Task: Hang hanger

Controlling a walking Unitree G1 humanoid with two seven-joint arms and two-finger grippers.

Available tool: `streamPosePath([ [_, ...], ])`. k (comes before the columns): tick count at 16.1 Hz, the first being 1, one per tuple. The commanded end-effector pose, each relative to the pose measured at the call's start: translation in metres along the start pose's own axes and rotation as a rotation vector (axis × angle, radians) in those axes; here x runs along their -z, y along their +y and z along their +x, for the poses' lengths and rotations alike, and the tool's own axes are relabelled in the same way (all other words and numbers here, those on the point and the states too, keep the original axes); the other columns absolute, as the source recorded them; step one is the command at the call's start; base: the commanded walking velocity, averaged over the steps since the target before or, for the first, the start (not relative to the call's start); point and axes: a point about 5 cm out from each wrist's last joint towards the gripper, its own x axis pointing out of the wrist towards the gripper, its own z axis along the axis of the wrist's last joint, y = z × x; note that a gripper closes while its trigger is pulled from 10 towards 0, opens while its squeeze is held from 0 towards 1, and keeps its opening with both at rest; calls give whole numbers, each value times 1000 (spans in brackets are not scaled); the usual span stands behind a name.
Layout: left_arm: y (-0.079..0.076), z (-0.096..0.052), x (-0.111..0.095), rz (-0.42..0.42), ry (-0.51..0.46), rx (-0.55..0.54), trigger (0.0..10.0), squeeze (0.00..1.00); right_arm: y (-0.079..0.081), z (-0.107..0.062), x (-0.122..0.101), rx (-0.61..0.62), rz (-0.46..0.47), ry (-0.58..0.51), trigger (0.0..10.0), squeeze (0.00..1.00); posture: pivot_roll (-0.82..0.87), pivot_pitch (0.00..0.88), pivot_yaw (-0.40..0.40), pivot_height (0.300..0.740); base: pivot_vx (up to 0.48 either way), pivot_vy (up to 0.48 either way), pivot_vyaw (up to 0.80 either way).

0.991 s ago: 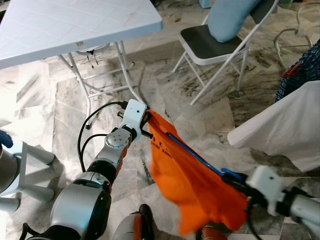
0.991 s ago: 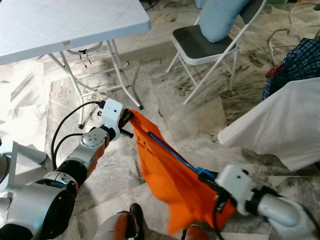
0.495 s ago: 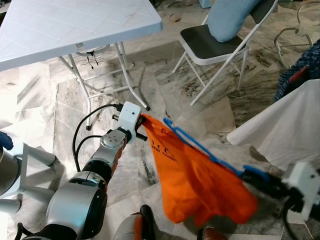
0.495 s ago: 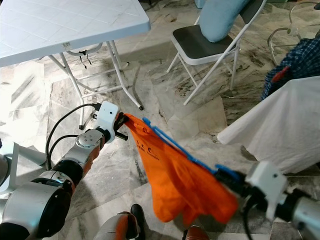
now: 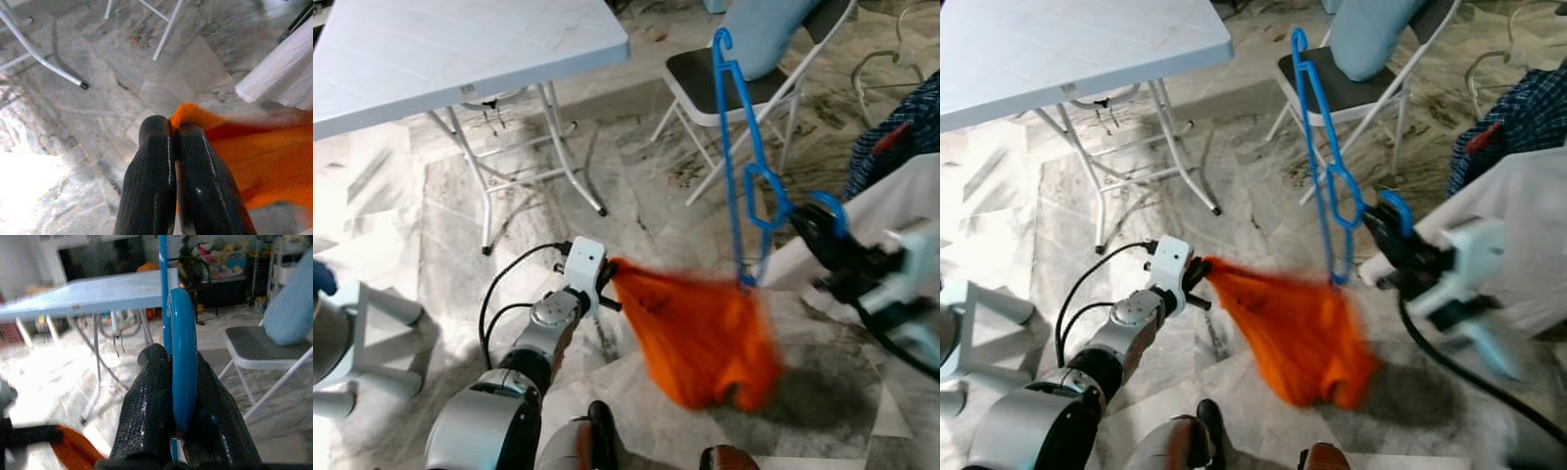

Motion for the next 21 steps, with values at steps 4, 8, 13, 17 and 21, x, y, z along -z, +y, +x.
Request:
streamPosePath([
  [4,0,2,-13,-29,-72,-1,3412,0,25,29,11,7,97,-50,0,0,-213,150,93,740,0,0,0],
  [8,7,2,-46,-5,-231,11,3098,0,14,28,14,106,41,-46,0,0,-190,145,106,740,0,0,0],
  [13,34,-41,-15,25,-310,-142,10000,0,5,16,37,237,16,33,10000,0,-140,133,116,740,0,0,0],
  [17,62,-75,-13,91,-332,-282,10000,0,10,22,47,234,25,55,10000,0,-93,129,94,740,0,0,0],
  [21,58,-92,-29,153,-399,-350,10000,0,10,22,52,240,26,72,10000,0,-70,159,79,740,0,0,0],
])
